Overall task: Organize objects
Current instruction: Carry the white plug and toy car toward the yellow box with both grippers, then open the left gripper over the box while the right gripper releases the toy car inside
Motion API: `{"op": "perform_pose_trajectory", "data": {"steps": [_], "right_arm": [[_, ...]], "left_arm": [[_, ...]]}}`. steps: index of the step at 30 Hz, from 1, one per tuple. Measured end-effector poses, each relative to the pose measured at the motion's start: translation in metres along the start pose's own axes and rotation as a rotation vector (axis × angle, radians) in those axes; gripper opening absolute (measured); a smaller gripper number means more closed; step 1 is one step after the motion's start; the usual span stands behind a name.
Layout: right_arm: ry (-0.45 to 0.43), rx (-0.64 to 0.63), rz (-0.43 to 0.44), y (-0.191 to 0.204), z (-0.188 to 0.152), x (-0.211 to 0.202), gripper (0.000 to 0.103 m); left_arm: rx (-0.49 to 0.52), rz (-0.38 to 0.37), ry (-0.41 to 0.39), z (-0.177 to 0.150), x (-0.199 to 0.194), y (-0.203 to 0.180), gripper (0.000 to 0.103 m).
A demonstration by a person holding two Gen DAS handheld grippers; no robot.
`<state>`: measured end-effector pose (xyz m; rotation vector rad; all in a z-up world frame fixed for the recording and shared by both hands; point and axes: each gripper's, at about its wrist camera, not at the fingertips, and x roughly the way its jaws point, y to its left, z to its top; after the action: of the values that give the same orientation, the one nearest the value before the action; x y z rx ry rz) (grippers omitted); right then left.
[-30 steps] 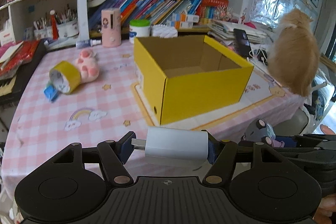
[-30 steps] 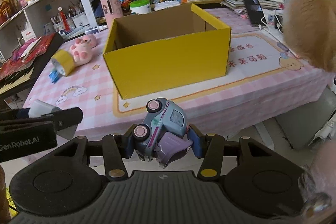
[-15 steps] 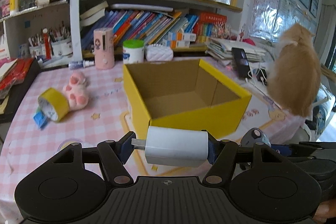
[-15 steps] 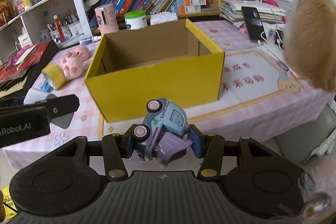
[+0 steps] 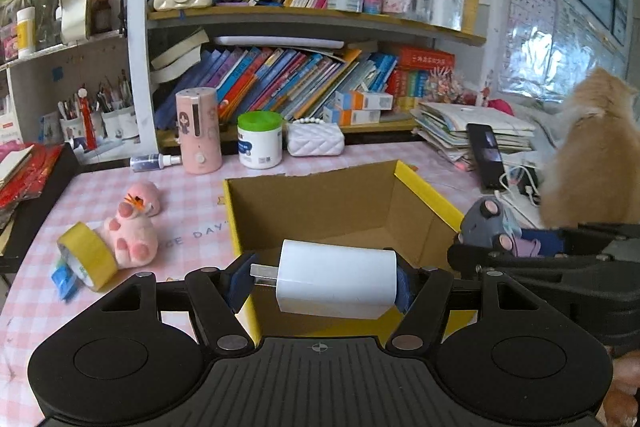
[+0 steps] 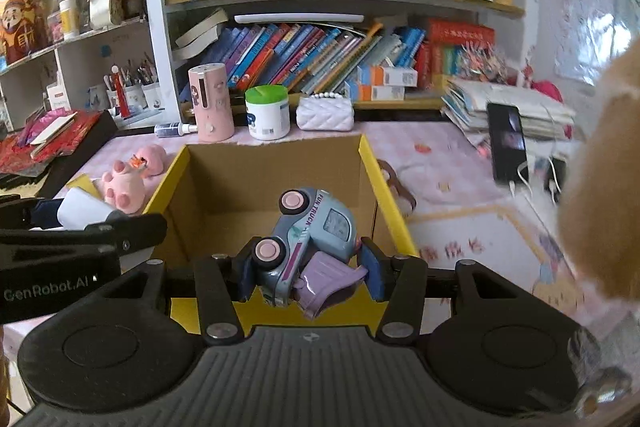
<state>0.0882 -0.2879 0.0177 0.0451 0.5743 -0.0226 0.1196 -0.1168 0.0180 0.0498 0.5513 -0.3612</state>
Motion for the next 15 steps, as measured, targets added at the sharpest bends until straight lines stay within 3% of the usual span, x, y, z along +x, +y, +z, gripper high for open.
{"op": "perform_pose_trajectory", "data": {"steps": [7, 15], "right_arm": [[0.030, -0.092, 0.040, -0.015, 0.025, 0.052, 0.048], [0.149, -0.258, 0.094, -0.012, 0.034, 0.128, 0.048]], "left_arm": [[0.046, 0.073, 0.062, 0.004, 0.040, -0.013, 0.066], [0.109, 0.135, 0.143, -0.001, 0.083, -0.022, 0.066]]}}
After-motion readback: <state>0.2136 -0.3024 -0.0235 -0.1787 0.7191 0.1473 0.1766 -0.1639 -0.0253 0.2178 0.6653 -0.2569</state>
